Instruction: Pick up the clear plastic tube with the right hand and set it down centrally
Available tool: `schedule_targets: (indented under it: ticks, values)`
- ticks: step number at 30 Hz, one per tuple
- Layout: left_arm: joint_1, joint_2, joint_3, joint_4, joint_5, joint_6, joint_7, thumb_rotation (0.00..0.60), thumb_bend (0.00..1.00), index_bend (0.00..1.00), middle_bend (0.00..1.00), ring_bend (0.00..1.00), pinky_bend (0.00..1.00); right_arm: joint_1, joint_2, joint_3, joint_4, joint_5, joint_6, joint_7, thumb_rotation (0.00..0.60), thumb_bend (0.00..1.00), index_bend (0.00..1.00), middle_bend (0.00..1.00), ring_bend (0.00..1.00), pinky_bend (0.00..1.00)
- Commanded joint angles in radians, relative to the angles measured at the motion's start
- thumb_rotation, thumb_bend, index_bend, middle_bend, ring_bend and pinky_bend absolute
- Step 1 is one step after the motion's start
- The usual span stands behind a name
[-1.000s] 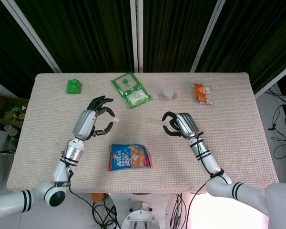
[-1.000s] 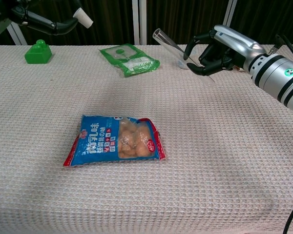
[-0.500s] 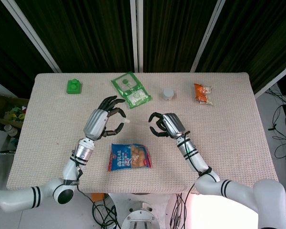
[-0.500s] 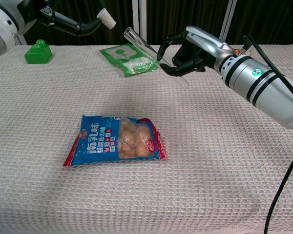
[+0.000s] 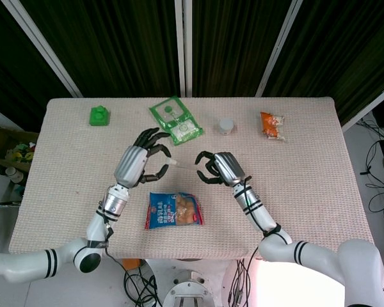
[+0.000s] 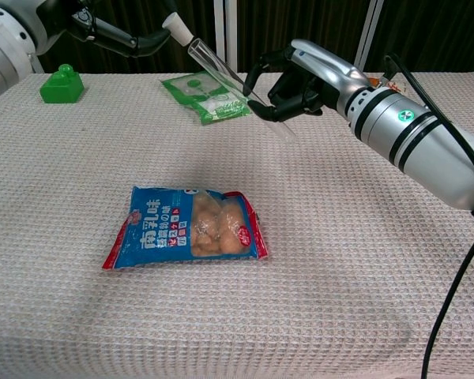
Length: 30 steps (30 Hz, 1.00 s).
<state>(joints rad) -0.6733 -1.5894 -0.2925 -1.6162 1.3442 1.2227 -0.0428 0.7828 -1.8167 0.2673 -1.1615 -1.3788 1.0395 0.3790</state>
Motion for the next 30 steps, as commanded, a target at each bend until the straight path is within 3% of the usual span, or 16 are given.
schedule_targets:
  ticks: [1, 30]
  values:
    - [0.0, 0.0, 0.001, -0.003, 0.001, 0.002, 0.001, 0.594, 0.56, 0.59, 0.18, 0.07, 0.09, 0.001, -0.001, 0.001, 0.001, 0.001, 0.0, -0.001, 0.6, 0.69, 0.88, 1.0, 1.0, 1.0]
    - [-0.008, -0.039, 0.011, 0.039, -0.002, 0.007, 0.003, 0.594, 0.56, 0.59, 0.18, 0.07, 0.09, 0.017, -0.021, 0.022, -0.023, 0.017, 0.005, 0.001, 0.6, 0.69, 0.89, 1.0, 1.0, 1.0]
